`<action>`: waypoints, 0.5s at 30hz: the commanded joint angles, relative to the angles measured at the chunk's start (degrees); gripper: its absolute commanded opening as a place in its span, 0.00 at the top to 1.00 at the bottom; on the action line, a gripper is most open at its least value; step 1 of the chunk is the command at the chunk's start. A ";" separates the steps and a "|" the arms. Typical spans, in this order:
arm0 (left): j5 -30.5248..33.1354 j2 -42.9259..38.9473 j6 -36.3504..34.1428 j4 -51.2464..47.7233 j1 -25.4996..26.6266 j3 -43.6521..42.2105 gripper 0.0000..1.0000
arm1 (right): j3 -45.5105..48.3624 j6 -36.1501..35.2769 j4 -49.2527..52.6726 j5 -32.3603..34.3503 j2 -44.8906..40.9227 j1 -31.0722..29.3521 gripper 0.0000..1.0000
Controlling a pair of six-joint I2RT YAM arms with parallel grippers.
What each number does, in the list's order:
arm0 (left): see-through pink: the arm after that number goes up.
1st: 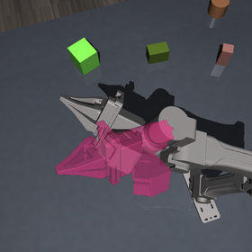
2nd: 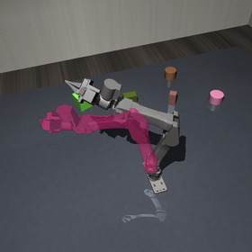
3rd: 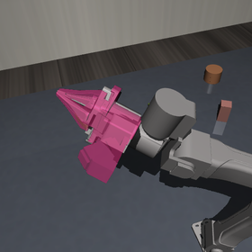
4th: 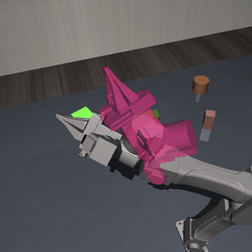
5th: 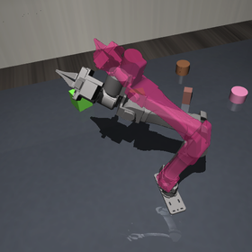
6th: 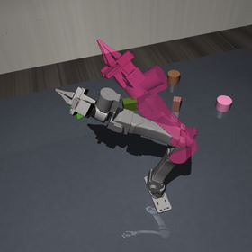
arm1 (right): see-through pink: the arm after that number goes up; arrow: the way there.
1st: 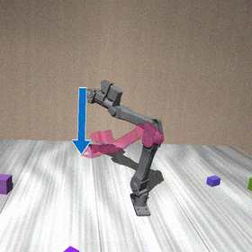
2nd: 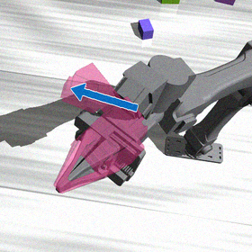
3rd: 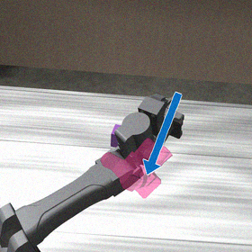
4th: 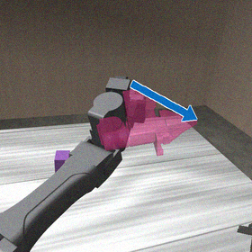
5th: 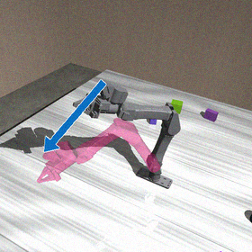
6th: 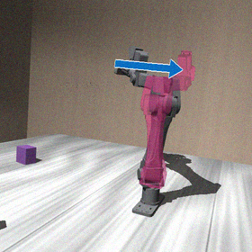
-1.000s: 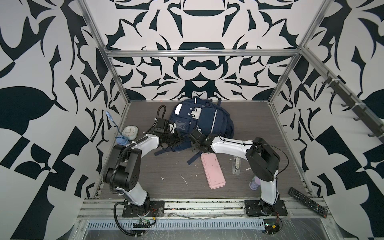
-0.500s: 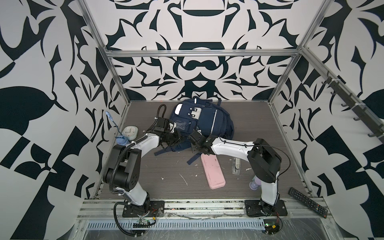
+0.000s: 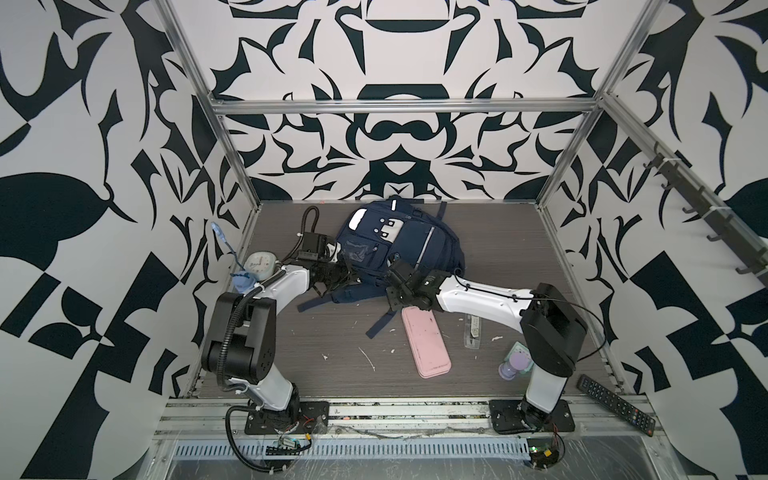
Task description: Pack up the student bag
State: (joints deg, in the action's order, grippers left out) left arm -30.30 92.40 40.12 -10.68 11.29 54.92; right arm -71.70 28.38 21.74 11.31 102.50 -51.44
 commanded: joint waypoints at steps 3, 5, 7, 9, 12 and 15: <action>4.44 -1.01 2.05 3.23 -2.17 -0.95 0.96 | 4.99 -3.06 4.99 -2.92 -7.58 3.82 1.00; 4.66 -0.47 2.78 4.09 -2.32 -1.04 0.96 | 7.14 -3.64 5.30 -3.64 -9.50 6.00 1.00; 4.78 0.14 3.49 4.98 -2.39 -1.04 0.96 | 9.30 -4.72 5.77 -3.69 -11.47 8.36 1.00; 4.73 0.93 4.16 5.94 -2.41 -0.91 0.96 | 11.29 -5.56 6.63 -3.58 -13.29 11.47 1.00; 4.54 1.96 4.86 6.85 -2.41 -0.32 0.96 | 13.78 -6.24 7.17 -3.90 -15.48 15.88 1.00; 4.48 2.97 5.39 7.55 -2.41 0.44 0.96 | 14.47 -6.40 7.68 -3.63 -16.30 17.51 1.00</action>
State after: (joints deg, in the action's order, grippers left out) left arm -29.56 94.37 44.16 -7.40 10.50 54.72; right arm -58.02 23.07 25.17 5.06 88.42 -35.48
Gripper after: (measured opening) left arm 0.054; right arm 0.086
